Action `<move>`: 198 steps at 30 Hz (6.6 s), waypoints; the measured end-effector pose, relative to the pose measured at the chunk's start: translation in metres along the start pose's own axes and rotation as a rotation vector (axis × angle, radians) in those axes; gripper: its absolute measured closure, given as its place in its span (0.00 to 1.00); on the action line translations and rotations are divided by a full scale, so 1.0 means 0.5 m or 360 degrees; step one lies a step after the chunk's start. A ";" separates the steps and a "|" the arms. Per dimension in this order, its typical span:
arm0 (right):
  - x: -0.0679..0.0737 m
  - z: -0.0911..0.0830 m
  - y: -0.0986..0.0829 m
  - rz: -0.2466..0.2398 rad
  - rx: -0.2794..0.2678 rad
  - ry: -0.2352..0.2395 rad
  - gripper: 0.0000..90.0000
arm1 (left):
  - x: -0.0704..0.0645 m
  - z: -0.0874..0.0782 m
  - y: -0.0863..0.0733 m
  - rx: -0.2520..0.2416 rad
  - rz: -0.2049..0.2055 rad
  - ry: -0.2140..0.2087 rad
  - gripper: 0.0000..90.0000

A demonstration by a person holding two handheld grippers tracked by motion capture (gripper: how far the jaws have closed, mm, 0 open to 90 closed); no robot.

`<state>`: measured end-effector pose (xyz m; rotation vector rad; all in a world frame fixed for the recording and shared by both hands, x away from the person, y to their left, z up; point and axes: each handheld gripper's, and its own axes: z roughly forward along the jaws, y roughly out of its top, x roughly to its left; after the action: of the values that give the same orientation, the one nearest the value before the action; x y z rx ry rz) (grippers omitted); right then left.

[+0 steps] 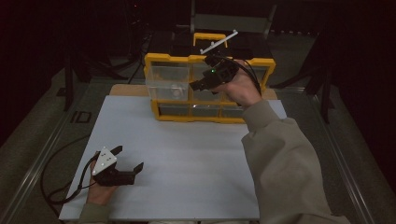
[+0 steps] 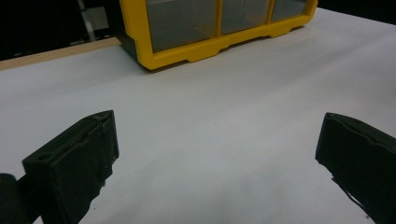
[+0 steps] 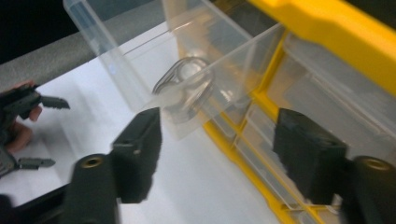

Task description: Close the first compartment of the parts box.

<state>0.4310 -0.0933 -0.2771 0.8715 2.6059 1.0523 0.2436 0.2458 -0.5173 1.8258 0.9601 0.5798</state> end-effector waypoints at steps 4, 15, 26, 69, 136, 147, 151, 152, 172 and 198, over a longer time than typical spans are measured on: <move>0.007 0.003 -0.010 -0.0058 0.0031 0.0017 0.51 | 0.000 0.000 0.000 0.0000 0.0000 0.0001 0.00; 0.039 0.006 -0.015 -0.0221 0.0023 0.0129 1.00 | 0.000 0.000 0.000 -0.0001 0.0001 0.0002 0.00; 0.064 0.037 -0.008 -0.0274 0.0050 0.0150 1.00 | 0.000 -0.001 0.000 -0.0002 0.0002 0.0005 0.00; 0.063 0.093 0.000 -0.0156 -0.0056 0.0074 0.99 | 0.001 -0.002 0.000 -0.0005 0.0004 0.0007 0.00; 0.068 0.138 0.006 -0.0061 -0.0141 -0.0044 0.99 | 0.001 -0.003 0.001 -0.0017 0.0003 0.0019 0.00; 0.063 0.142 0.007 -0.0040 -0.0162 -0.0061 0.99 | 0.002 -0.003 0.001 -0.0020 0.0004 0.0018 0.00; 0.060 0.142 0.006 -0.0029 -0.0169 -0.0069 0.99 | 0.002 -0.004 0.001 -0.0019 0.0004 0.0019 0.00; 0.060 0.142 0.006 -0.0030 -0.0172 -0.0070 0.99 | 0.002 -0.004 0.001 -0.0018 0.0005 0.0020 0.00; 0.042 0.148 0.002 0.0032 -0.0203 -0.0132 0.99 | 0.001 -0.005 0.001 -0.0017 0.0008 0.0023 0.00; 0.021 0.155 0.007 0.0139 -0.0307 -0.0191 0.99 | 0.002 -0.004 0.001 -0.0016 0.0008 0.0020 0.00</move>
<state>0.4539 -0.0411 -0.3306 0.9769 2.3420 1.2111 0.2428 0.2474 -0.5161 1.8180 0.9595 0.5992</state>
